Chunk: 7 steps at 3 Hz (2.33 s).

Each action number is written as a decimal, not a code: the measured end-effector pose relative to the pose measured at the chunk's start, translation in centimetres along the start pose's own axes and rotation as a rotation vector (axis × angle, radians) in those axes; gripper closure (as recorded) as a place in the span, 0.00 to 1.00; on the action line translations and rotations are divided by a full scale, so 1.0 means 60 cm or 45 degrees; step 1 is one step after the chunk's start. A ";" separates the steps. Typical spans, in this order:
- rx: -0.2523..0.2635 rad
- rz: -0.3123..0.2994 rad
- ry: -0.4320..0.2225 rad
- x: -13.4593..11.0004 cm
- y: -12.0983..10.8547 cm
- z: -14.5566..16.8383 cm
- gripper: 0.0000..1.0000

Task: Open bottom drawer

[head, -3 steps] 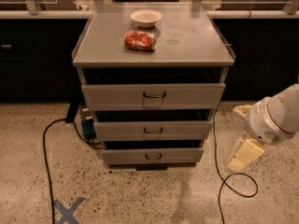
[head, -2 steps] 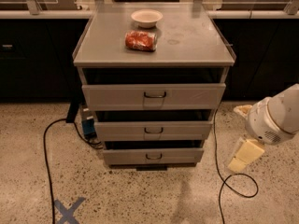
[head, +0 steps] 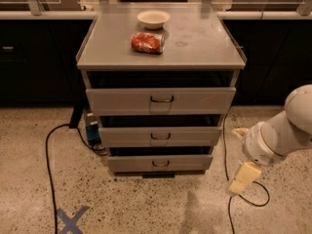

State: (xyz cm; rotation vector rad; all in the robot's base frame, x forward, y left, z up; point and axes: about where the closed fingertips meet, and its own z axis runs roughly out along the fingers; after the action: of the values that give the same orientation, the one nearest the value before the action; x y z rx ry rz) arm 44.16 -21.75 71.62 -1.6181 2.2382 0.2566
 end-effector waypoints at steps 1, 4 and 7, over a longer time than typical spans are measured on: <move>-0.094 -0.055 -0.030 0.016 0.012 0.110 0.00; -0.097 -0.037 -0.002 0.019 0.012 0.269 0.00; -0.086 -0.089 -0.072 0.005 0.009 0.484 0.00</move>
Offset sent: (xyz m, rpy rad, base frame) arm 0.0290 0.0534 -0.1779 0.0883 0.0585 0.0888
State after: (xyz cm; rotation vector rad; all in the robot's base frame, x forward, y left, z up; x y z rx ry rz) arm 48.96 -11.53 44.89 -1.6981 2.1483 0.3579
